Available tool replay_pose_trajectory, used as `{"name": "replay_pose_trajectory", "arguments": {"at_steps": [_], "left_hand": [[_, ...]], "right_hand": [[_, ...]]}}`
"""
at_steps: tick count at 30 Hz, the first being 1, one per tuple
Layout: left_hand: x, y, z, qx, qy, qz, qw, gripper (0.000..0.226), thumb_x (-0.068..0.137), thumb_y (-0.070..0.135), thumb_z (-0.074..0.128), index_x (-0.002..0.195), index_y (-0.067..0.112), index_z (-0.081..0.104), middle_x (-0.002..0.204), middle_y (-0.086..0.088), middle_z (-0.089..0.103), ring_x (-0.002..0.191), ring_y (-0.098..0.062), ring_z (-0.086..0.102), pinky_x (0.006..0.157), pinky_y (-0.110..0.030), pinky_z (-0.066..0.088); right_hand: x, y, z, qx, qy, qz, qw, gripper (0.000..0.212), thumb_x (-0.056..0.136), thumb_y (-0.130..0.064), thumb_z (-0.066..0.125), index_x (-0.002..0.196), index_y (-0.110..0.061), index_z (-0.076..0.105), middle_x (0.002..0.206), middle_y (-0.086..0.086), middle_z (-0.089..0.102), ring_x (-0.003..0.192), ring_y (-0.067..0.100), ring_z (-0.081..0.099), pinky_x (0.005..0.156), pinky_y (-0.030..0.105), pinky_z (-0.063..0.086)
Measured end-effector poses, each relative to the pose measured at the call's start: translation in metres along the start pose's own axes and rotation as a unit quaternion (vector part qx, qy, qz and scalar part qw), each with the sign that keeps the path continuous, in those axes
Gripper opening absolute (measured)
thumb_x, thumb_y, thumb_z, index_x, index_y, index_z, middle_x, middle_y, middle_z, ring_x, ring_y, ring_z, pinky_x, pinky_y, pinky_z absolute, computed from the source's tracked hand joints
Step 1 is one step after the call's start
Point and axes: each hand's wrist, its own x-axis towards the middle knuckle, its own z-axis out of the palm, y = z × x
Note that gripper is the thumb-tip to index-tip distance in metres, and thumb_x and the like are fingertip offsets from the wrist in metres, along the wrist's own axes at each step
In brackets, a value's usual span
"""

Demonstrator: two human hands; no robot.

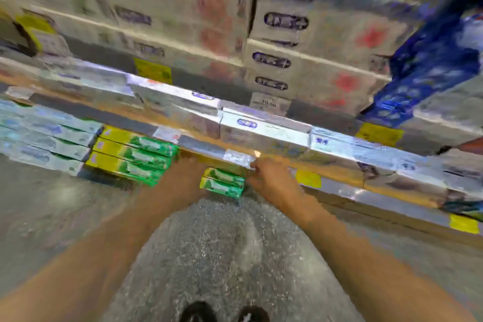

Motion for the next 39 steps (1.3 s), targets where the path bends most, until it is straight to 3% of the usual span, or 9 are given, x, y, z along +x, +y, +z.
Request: {"name": "replay_pose_trajectory", "arguments": {"at_steps": [7,11,14,24,27,30,32,36,39], "left_hand": [[0.142,-0.032,0.139,0.132,0.018,0.041,0.990,0.062,0.078,0.046,0.066,0.127,0.017,0.042,0.119,-0.006,0.049,0.113,-0.026,0.051,0.087,-0.042,0.049],[0.172,-0.047,0.184,0.196,0.009,0.045,0.979,0.077,0.077,0.046,0.068,0.138,0.016,0.030,0.135,-0.003,0.042,0.127,-0.022,0.041,0.098,-0.040,0.041],[0.184,-0.053,0.194,0.228,-0.012,0.030,0.973,0.099,0.077,0.045,0.071,0.148,0.013,0.011,0.148,-0.005,0.023,0.138,-0.025,0.023,0.106,-0.043,0.029],[0.192,-0.061,0.220,0.278,0.094,0.056,0.954,0.079,0.081,0.027,0.060,0.144,0.005,0.017,0.141,-0.014,0.029,0.131,-0.031,0.031,0.113,-0.043,0.019],[0.172,-0.053,0.206,0.233,0.140,0.086,0.958,0.083,0.053,0.032,0.080,0.125,0.004,0.049,0.112,-0.010,0.054,0.101,-0.027,0.054,0.090,-0.037,0.045],[0.128,-0.022,0.170,0.203,0.112,0.106,0.967,0.089,0.076,0.033,0.066,0.145,0.004,0.018,0.132,-0.009,0.037,0.122,-0.026,0.038,0.107,-0.036,0.029],[0.089,0.004,0.132,0.197,0.124,0.110,0.966,0.098,0.076,0.042,0.067,0.147,0.004,0.012,0.136,-0.009,0.033,0.126,-0.026,0.035,0.109,-0.036,0.027],[-0.012,0.036,0.026,0.088,0.200,0.131,0.967,0.106,0.014,0.053,0.080,0.107,0.013,0.050,0.091,-0.003,0.062,0.082,-0.021,0.061,0.070,-0.030,0.053],[-0.097,0.058,-0.066,0.045,0.237,0.130,0.962,0.092,0.025,0.048,0.077,0.106,0.014,0.052,0.092,-0.001,0.059,0.088,-0.020,0.052,0.077,-0.030,0.050]], "right_hand": [[0.123,0.051,0.159,-0.039,-0.036,-0.012,0.999,0.049,0.087,-0.031,0.064,0.123,-0.003,0.046,0.126,0.016,0.049,0.116,0.031,0.049,0.093,0.037,0.040],[0.148,0.064,0.212,-0.109,-0.067,-0.020,0.992,0.071,0.082,-0.034,0.070,0.132,0.002,0.034,0.131,0.018,0.041,0.121,0.034,0.043,0.099,0.041,0.037],[0.157,0.070,0.232,-0.187,-0.024,-0.030,0.982,0.085,0.081,-0.042,0.068,0.139,0.003,0.026,0.137,0.018,0.036,0.124,0.035,0.037,0.103,0.041,0.032],[0.159,0.066,0.265,-0.177,0.106,0.009,0.978,0.078,0.072,-0.037,0.074,0.130,-0.004,0.034,0.129,0.014,0.041,0.115,0.031,0.042,0.104,0.043,0.030],[0.129,0.069,0.243,-0.175,0.134,-0.014,0.975,0.080,0.051,-0.042,0.082,0.115,-0.004,0.051,0.104,0.010,0.055,0.091,0.027,0.053,0.083,0.039,0.044],[0.079,0.062,0.194,-0.169,0.148,-0.021,0.974,0.084,0.028,-0.048,0.086,0.096,-0.006,0.061,0.081,0.006,0.056,0.069,0.022,0.053,0.065,0.034,0.050],[0.040,0.051,0.148,-0.179,0.145,-0.035,0.972,0.086,0.025,-0.053,0.085,0.094,-0.007,0.062,0.078,0.004,0.057,0.066,0.021,0.054,0.063,0.032,0.051],[-0.045,0.003,0.023,-0.187,0.121,-0.068,0.972,0.097,0.025,-0.058,0.082,0.104,-0.009,0.050,0.082,0.003,0.061,0.070,0.021,0.060,0.066,0.029,0.052],[-0.108,-0.053,-0.083,-0.195,0.129,-0.115,0.965,0.093,0.026,-0.057,0.081,0.102,-0.008,0.057,0.081,0.003,0.060,0.069,0.021,0.059,0.064,0.029,0.052]]}}
